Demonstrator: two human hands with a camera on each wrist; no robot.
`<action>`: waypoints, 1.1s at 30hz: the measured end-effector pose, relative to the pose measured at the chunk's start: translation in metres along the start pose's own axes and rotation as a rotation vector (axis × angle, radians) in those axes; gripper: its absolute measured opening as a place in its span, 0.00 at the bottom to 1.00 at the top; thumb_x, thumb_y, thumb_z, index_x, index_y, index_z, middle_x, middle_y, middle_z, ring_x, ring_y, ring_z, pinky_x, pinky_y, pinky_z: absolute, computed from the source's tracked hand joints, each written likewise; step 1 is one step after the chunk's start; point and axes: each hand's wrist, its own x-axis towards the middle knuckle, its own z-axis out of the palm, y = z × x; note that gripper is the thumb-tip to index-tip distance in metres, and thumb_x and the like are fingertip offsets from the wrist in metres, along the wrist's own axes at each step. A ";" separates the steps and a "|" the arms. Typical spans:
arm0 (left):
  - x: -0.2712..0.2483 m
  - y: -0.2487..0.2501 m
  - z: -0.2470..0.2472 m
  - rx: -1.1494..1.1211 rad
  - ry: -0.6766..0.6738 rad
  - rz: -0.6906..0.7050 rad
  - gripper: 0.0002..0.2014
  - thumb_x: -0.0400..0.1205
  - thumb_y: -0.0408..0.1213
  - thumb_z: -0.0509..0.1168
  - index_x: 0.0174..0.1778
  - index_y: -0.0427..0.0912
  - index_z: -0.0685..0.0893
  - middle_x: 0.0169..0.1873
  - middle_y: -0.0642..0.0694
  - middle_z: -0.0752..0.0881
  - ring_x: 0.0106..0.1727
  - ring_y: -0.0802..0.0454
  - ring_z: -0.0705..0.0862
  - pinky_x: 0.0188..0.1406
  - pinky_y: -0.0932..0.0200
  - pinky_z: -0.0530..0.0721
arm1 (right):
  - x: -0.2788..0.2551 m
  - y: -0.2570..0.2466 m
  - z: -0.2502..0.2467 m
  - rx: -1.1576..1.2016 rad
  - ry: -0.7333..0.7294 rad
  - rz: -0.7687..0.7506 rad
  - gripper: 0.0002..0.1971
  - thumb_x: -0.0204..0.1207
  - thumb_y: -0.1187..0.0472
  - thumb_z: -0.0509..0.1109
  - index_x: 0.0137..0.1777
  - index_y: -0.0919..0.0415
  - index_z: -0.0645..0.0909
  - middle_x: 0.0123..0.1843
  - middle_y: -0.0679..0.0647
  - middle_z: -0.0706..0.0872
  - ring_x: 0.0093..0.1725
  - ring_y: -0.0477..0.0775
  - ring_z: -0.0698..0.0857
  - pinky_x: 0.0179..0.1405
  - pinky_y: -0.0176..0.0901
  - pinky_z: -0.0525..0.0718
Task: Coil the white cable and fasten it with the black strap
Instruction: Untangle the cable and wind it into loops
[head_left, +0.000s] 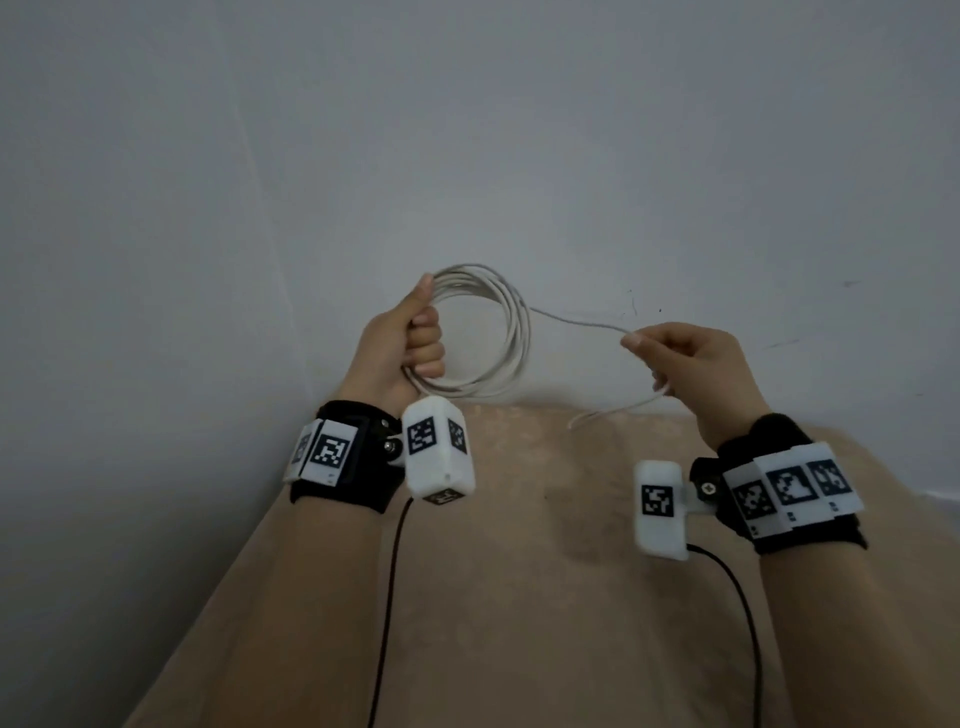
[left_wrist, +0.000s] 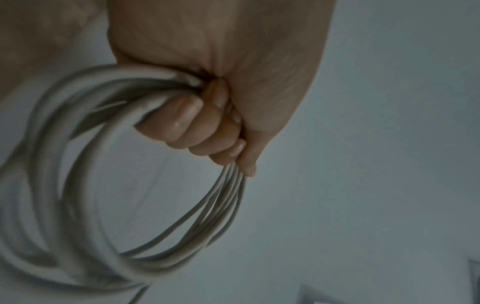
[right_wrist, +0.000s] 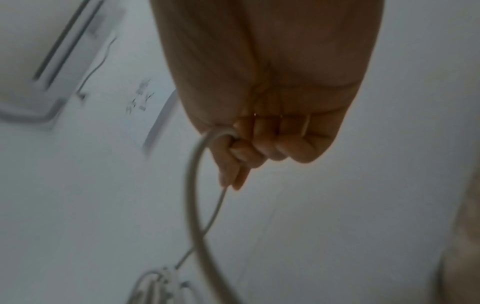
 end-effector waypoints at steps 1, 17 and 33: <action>0.000 0.000 -0.002 -0.001 0.012 0.003 0.24 0.84 0.52 0.61 0.24 0.47 0.63 0.12 0.56 0.59 0.11 0.62 0.56 0.13 0.67 0.52 | 0.000 -0.001 0.003 0.058 0.017 0.004 0.06 0.76 0.59 0.73 0.42 0.62 0.86 0.21 0.44 0.79 0.22 0.41 0.77 0.28 0.34 0.78; 0.006 -0.013 0.008 -0.274 0.068 0.038 0.24 0.85 0.53 0.59 0.25 0.47 0.63 0.11 0.55 0.58 0.10 0.61 0.56 0.08 0.68 0.56 | -0.007 -0.012 0.024 0.445 -0.321 0.221 0.11 0.82 0.64 0.60 0.42 0.61 0.83 0.25 0.50 0.74 0.17 0.43 0.62 0.16 0.31 0.51; 0.007 -0.035 0.038 -0.466 -0.018 -0.028 0.27 0.85 0.54 0.57 0.21 0.45 0.66 0.10 0.54 0.59 0.08 0.60 0.57 0.07 0.68 0.58 | -0.024 -0.019 0.062 0.623 -0.391 0.338 0.32 0.64 0.47 0.74 0.65 0.65 0.78 0.66 0.61 0.85 0.61 0.55 0.87 0.10 0.30 0.57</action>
